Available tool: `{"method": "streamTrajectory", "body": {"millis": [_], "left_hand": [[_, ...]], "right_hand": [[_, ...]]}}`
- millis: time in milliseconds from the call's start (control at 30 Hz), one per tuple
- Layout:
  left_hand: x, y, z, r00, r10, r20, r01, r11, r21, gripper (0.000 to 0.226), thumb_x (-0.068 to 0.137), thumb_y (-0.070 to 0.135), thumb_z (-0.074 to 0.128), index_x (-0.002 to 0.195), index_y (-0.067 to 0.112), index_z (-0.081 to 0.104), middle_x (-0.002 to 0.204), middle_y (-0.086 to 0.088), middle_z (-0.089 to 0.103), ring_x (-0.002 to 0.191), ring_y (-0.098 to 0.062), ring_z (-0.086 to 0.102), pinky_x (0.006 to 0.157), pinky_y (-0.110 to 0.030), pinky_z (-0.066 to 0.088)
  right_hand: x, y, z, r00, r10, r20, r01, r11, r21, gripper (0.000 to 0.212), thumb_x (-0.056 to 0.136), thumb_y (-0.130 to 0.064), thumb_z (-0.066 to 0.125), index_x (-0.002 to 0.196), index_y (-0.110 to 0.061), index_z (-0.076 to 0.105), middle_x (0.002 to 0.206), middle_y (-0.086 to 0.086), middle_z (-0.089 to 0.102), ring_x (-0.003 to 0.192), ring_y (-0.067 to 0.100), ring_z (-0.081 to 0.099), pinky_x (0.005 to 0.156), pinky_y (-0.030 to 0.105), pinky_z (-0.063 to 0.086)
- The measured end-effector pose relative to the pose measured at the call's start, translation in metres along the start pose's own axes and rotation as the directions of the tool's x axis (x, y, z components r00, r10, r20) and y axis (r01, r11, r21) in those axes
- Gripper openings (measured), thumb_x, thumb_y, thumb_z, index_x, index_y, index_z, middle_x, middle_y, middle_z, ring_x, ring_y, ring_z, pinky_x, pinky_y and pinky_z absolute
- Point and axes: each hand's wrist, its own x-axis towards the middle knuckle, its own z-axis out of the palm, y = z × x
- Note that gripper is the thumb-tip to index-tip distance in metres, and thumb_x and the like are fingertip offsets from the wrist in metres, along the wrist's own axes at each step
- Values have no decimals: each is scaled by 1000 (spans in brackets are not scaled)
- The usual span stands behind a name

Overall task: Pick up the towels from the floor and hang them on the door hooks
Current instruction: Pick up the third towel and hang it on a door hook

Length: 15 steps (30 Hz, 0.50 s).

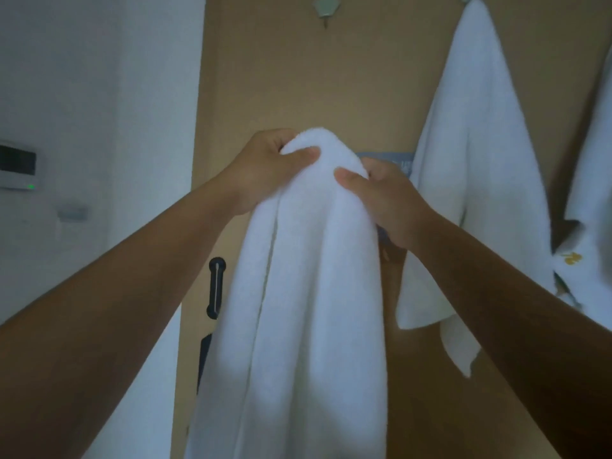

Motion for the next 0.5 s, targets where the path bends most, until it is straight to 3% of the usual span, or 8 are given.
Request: {"method": "streamTrajectory", "body": {"millis": [67, 133, 267, 433, 500], "left_hand": [[13, -10, 2, 1000, -9, -11, 9, 1000, -7, 18, 91, 24, 59, 72, 21, 57, 70, 6, 59, 48, 3, 54, 48, -11, 44], [28, -19, 4, 1000, 4, -24, -5, 1000, -29, 17, 91, 23, 58, 75, 19, 59, 72, 5, 59, 48, 4, 53, 48, -11, 44], [60, -30, 3, 997, 58, -56, -61, 996, -57, 17, 92, 22, 56, 93, 6, 61, 79, -2, 58, 58, -2, 52, 52, -13, 43], [110, -29, -6, 996, 60, -62, -70, 979, -192, 20, 90, 20, 59, 72, 15, 52, 67, 2, 56, 43, 1, 51, 44, -11, 41], [133, -24, -14, 997, 71, -27, -76, 965, -253, 17, 90, 20, 59, 74, 14, 53, 68, 0, 59, 43, 0, 55, 45, -11, 45]], "right_hand": [[18, 1, -3, 999, -36, -25, 34, 998, -58, 22, 93, -29, 53, 95, -10, 62, 80, 0, 62, 67, 10, 58, 54, 11, 46], [34, 4, -5, 996, -76, -42, 71, 992, -103, 23, 93, -30, 52, 89, -9, 60, 73, -1, 57, 60, 8, 51, 43, 7, 38], [68, 9, -3, 980, -152, -125, 139, 984, -108, 28, 93, -30, 52, 69, -16, 52, 66, -4, 52, 55, 4, 47, 41, 5, 34], [114, 7, -4, 906, -296, -304, 243, 949, -201, 31, 93, -31, 52, 68, -14, 45, 65, -3, 45, 52, 3, 42, 42, 6, 32], [136, 3, -9, 879, -334, -340, 261, 934, -244, 32, 93, -30, 51, 68, -14, 43, 64, -2, 42, 52, 3, 40, 42, 6, 32]]}}
